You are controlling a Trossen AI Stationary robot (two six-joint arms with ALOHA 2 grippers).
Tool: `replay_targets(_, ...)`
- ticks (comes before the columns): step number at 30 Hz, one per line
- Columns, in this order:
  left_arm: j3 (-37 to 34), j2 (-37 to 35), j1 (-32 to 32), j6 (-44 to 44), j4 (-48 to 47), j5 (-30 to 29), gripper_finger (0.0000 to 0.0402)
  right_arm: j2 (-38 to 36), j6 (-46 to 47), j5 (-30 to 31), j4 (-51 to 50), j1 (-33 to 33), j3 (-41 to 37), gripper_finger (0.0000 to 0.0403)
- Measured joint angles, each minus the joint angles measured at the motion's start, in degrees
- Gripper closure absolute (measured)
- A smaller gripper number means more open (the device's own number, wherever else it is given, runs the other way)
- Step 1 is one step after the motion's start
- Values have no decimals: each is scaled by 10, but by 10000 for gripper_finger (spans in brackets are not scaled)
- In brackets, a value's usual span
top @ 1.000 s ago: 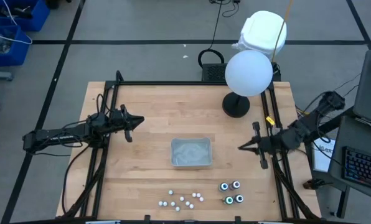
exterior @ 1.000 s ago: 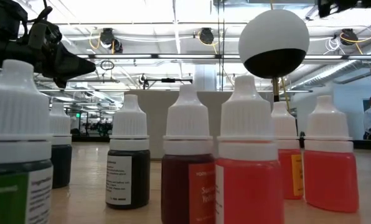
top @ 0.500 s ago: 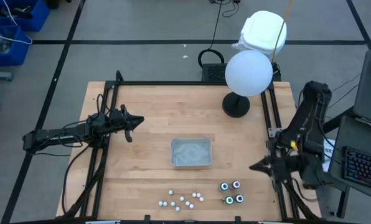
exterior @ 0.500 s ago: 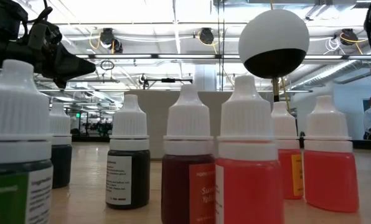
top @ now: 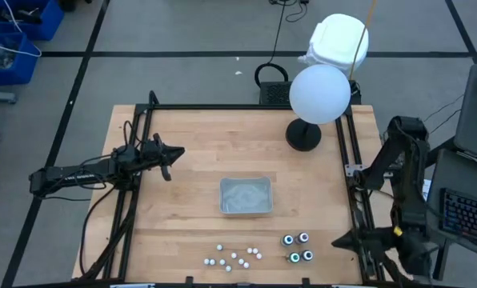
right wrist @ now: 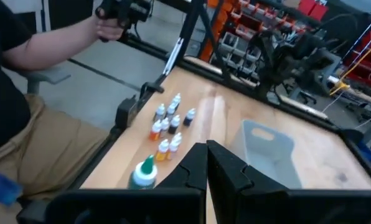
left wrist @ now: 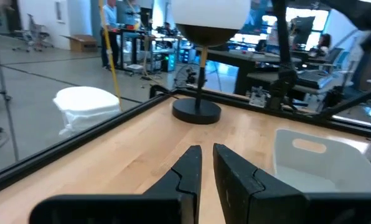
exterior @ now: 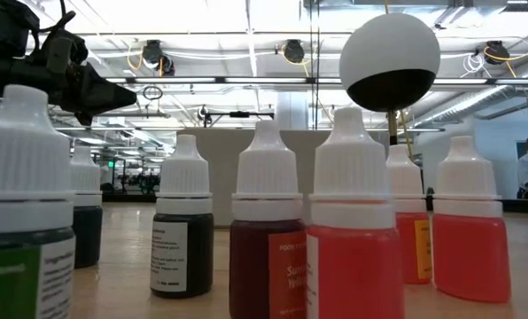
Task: Pick & Place food coloring
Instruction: Put the large black food coloring bottle into the gray bin
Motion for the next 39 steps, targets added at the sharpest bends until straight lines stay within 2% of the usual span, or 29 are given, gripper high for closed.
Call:
replay_targets(6, 0, 0, 0, 14, 0, 0, 355, 48, 113, -5, 8, -1, 1, 403)
replay_targets(10, 0, 0, 0, 30, -1, 7, 355, 67, 151, -35, 39, -12, -1, 403)
replay_targets(15, 0, 0, 0, 46, 1, 7, 355, 72, 138, -47, 138, -25, -35, 385)
replay_targets(24, 0, 0, 0, 70, 10, 8, 355, 76, 126, -44, 231, -63, -143, 287)
replay_targets(26, 0, 0, 0, 70, 10, 8, 355, 75, 102, -45, 283, -64, -157, 267)
replay_targets(30, 0, 0, 0, 71, 11, 8, 355, 75, 75, -79, 338, -65, -176, 236)
replay_targets(35, 0, 0, 0, 71, 13, 8, 355, 75, 75, -118, 374, -77, -189, 218)
replay_targets(39, 0, 0, 0, 68, 12, 8, 355, 85, 51, -126, 402, -85, -193, 216)
